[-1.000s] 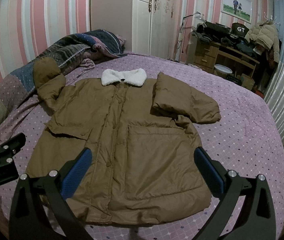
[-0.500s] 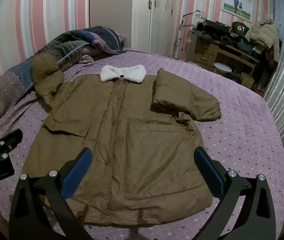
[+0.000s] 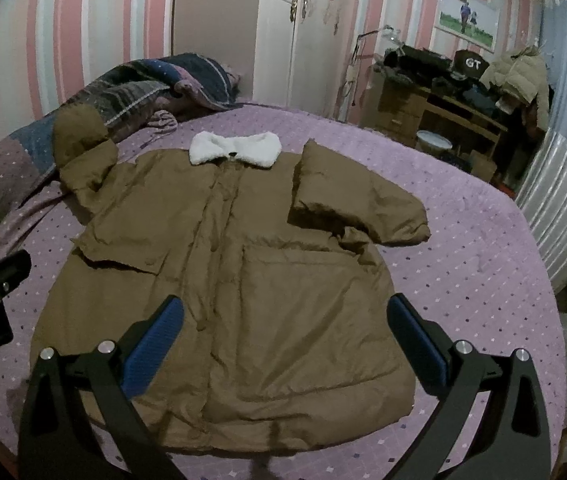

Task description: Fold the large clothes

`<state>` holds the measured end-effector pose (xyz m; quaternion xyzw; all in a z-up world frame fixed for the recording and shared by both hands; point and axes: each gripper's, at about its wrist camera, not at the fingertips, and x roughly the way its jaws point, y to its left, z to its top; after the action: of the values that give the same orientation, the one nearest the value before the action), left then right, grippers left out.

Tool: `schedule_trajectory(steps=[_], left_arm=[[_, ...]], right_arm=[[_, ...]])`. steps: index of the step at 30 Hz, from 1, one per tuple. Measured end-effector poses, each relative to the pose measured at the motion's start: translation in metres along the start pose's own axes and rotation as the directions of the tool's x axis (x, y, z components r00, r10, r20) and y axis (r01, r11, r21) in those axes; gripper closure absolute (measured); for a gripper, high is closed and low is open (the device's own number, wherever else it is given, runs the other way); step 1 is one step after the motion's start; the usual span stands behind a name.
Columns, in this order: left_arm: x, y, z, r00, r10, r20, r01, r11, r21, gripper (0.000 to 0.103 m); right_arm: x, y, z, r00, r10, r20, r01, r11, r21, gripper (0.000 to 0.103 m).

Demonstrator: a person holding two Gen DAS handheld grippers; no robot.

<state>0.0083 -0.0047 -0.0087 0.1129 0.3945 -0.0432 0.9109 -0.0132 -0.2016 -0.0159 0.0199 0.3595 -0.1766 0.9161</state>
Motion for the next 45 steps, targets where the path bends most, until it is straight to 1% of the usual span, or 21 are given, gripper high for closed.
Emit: schedule_trajectory(steps=[2, 4, 5, 7, 9, 11, 13, 14, 16, 18, 20, 23, 27, 29, 32, 35, 37, 39, 41, 42, 45], left_arm=[[-0.003, 0.0, 0.0, 1.0, 0.005, 0.006, -0.005, 1.0, 0.006, 0.003], [-0.004, -0.001, 0.002, 1.0, -0.002, -0.009, 0.002, 1.0, 0.007, 0.003], [-0.003, -0.005, 0.011, 0.999, -0.012, -0.032, 0.013, 1.0, 0.022, 0.003], [-0.008, -0.008, 0.028, 0.999, -0.012, -0.032, 0.012, 1.0, 0.019, 0.003], [-0.016, -0.007, 0.046, 1.0, -0.019, -0.011, 0.019, 1.0, 0.004, 0.003], [-0.025, -0.007, 0.071, 0.999, -0.023, 0.028, 0.023, 1.0, -0.009, 0.003], [-0.032, -0.008, 0.091, 0.998, -0.016, 0.056, 0.016, 1.0, -0.007, 0.003], [-0.034, -0.009, 0.105, 0.997, -0.027, 0.066, 0.027, 1.0, -0.002, 0.003], [-0.036, -0.01, 0.116, 0.996, -0.05, 0.074, 0.049, 0.999, 0.004, 0.003], [-0.036, -0.009, 0.125, 0.995, -0.056, 0.086, 0.057, 0.998, -0.009, 0.003], [-0.03, -0.005, 0.128, 0.994, -0.065, 0.083, 0.067, 0.997, -0.026, 0.003], [-0.015, 0.002, 0.125, 0.996, -0.054, 0.075, 0.059, 0.997, -0.057, 0.003], [0.017, 0.005, 0.114, 0.998, -0.034, 0.046, 0.037, 0.997, -0.066, 0.003], [0.037, 0.006, 0.111, 1.0, -0.01, 0.027, 0.011, 0.998, -0.06, 0.003], [0.061, 0.008, 0.107, 1.0, 0.007, 0.026, -0.005, 0.998, -0.062, 0.003], [0.087, 0.009, 0.11, 1.0, 0.01, 0.02, -0.009, 0.997, -0.075, 0.003], [0.109, 0.004, 0.114, 1.0, 0.015, 0.0, -0.015, 0.997, -0.077, 0.003], [0.129, -0.003, 0.117, 0.999, 0.03, -0.023, -0.031, 0.998, -0.062, 0.003], [0.149, -0.01, 0.121, 0.998, 0.043, -0.039, -0.045, 0.997, -0.054, 0.003], [0.154, -0.012, 0.122, 0.999, 0.037, -0.04, -0.04, 0.997, -0.06, 0.003], [0.162, -0.017, 0.124, 1.0, -0.01, -0.027, 0.008, 0.997, -0.081, 0.003]], right_arm=[[-0.004, 0.002, 0.001, 1.0, -0.021, 0.021, 0.021, 1.0, -0.018, 0.002], [-0.007, 0.004, 0.005, 0.999, -0.032, 0.042, 0.034, 0.999, -0.039, 0.002], [-0.01, 0.005, 0.009, 0.998, -0.032, 0.057, 0.035, 0.998, -0.055, 0.002], [-0.019, 0.007, 0.023, 0.993, -0.05, 0.11, 0.061, 0.993, -0.104, 0.002], [-0.025, 0.005, 0.043, 0.986, -0.076, 0.15, 0.096, 0.987, -0.132, 0.002], [-0.03, 0.0, 0.067, 0.98, -0.094, 0.177, 0.12, 0.982, -0.142, 0.002], [-0.032, -0.006, 0.084, 0.977, -0.094, 0.193, 0.121, 0.983, -0.135, 0.002], [-0.031, -0.009, 0.093, 0.977, -0.091, 0.193, 0.118, 0.984, -0.132, 0.002], [-0.025, -0.019, 0.113, 0.98, -0.084, 0.178, 0.105, 0.988, -0.117, 0.002], [-0.019, -0.028, 0.125, 0.982, -0.071, 0.174, 0.087, 0.992, -0.088, 0.002], [-0.012, -0.037, 0.133, 0.983, -0.055, 0.173, 0.065, 0.996, -0.052, 0.002], [0.006, -0.045, 0.132, 0.986, -0.054, 0.159, 0.058, 0.998, -0.017, 0.002], [0.051, -0.06, 0.125, 0.993, -0.033, 0.115, 0.027, 0.998, 0.052, 0.002], [0.079, -0.064, 0.115, 0.996, -0.017, 0.084, 0.012, 0.998, 0.068, 0.002], [0.118, -0.066, 0.096, 0.999, -0.035, 0.029, 0.033, 0.997, 0.065, 0.002], [0.143, -0.075, 0.084, 0.999, -0.042, 0.018, 0.04, 0.995, 0.09, 0.002], [0.155, -0.087, 0.081, 0.999, -0.05, 0.01, 0.049, 0.992, 0.117, 0.002], [0.173, -0.106, 0.079, 0.999, -0.041, -0.013, 0.043, 0.983, 0.176, 0.002], [0.194, -0.132, 0.074, 0.999, -0.027, -0.035, 0.036, 0.962, 0.27, 0.002], [0.203, -0.142, 0.073, 0.998, -0.028, -0.049, 0.042, 0.954, 0.298, 0.002], [0.236, -0.17, 0.07, 0.996, -0.026, -0.086, 0.057, 0.923, 0.38, 0.002]])
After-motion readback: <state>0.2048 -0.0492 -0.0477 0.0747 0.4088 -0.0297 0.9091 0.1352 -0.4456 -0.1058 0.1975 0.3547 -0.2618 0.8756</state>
